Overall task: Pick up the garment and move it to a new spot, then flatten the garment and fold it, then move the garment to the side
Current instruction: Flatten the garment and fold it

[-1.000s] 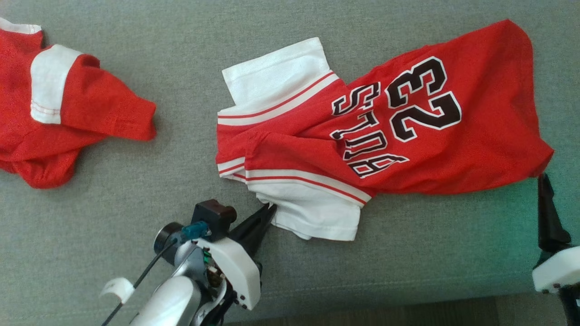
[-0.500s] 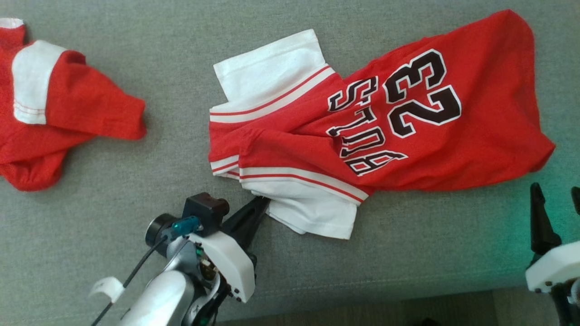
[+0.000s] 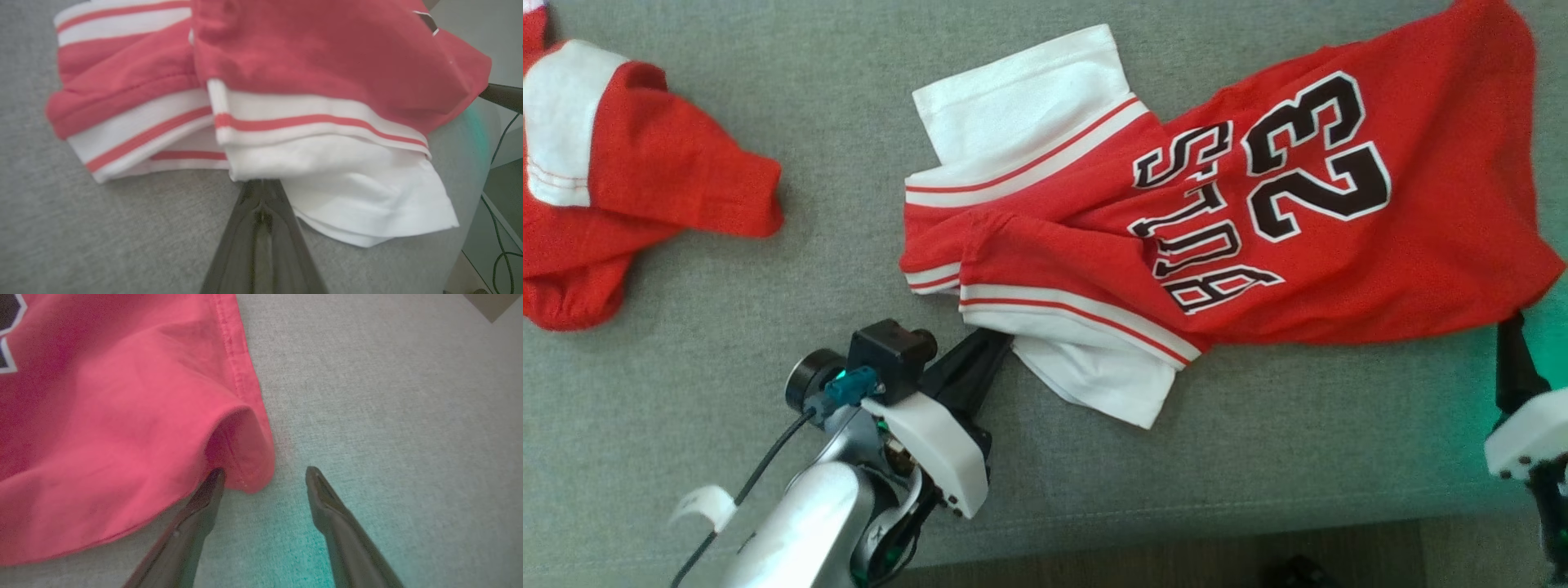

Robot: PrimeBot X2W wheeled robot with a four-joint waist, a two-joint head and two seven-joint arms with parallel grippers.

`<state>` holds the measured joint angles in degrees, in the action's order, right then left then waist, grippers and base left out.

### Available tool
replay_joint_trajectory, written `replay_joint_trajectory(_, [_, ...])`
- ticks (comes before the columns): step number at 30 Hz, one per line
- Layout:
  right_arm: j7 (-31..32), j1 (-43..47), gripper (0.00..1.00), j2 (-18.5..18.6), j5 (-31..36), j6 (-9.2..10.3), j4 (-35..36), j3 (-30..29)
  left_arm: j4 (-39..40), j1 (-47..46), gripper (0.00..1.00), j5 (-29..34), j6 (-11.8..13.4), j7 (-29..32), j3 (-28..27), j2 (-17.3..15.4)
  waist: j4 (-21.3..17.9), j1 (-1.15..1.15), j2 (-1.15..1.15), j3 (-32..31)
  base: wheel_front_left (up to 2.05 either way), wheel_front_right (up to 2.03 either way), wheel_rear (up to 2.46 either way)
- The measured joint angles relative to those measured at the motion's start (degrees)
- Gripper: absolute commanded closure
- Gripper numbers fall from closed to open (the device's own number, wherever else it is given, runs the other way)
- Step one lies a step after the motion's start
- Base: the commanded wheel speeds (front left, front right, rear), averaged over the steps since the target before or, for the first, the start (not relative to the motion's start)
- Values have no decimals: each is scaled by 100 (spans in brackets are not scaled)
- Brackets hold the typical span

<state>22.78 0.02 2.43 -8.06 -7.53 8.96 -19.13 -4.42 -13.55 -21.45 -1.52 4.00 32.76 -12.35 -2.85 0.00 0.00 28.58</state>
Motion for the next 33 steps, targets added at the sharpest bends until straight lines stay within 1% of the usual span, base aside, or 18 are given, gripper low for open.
replay_joint_trajectory(5, [22, -249, 0, 34, -10, 0, -205, 8, 53, -103, 100, 0, -2, -26, 24, 7, 62, 0, 0, 125, 0, 0, 0])
replay_joint_trajectory(6, [35, -288, 23, 35, -20, 0, -221, 19, 52, -117, 100, 0, -2, -64, 26, 8, 72, 0, 0, 138, 0, 0, 0])
replay_joint_trajectory(7, [62, -305, 55, 35, -60, 0, -226, 33, 52, -124, 100, -1, -2, -66, 26, 11, 74, 0, 0, 143, 0, 0, 0])
replay_joint_trajectory(8, [62, -304, 100, 35, -80, 0, -224, 48, 48, -127, 100, -1, -2, -67, 26, 11, 72, 0, 0, 144, 0, 0, 0])
replay_joint_trajectory(12, [-98, -298, 100, 33, -189, 0, -177, 49, 21, -132, 100, -5, -1, -145, 25, 13, 72, 0, 0, 122, 0, 0, 0])
replay_joint_trajectory(14, [-334, -284, 100, 32, -271, 0, -31, 53, -48, -145, 100, -5, 1, -222, 20, 15, 73, 0, 0, 73, 0, 0, 0])
replay_joint_trajectory(15, [-703, -276, 100, 31, -409, 0, 202, 92, -114, -168, 100, -5, 29, -298, -11, 11, 72, 0, 0, 5, 0, 0, 0])
replay_joint_trajectory(18, [-1357, -265, 100, 25, -628, 0, 546, 333, -174, -179, 100, -7, 119, -352, -68, -12, 58, 0, 0, -120, 0, 0, 0])
replay_joint_trajectory(23, [-2249, -146, 100, 42, -1009, 0, 853, 927, -203, -170, 100, -8, 260, -368, -209, -83, 12, 0, 0, -344, 0, 0, 0])
replay_joint_trajectory(25, [-2638, -154, 100, 157, -1111, 0, 913, 1127, -177, -154, 100, -9, 308, -367, -222, -126, -20, 0, 0, -423, 0, 0, 0])
replay_joint_trajectory(28, [-3263, -215, 100, 358, -1278, 0, 1050, 1251, -113, -60, 100, -48, 355, -360, -232, -157, -68, 0, 0, -533, 0, 0, 0])
replay_joint_trajectory(30, [-3476, -264, 100, 410, -1472, 0, 1132, 1270, -86, -15, 100, -49, 365, -360, -236, -182, -81, 0, 0, -591, 0, 0, 0])
replay_joint_trajectory(33, [-3627, -443, 100, 547, -1657, 0, 1341, 1304, -3, 16, 100, -49, 413, -361, -299, -216, -84, 0, 0, -653, 0, 0, 0])
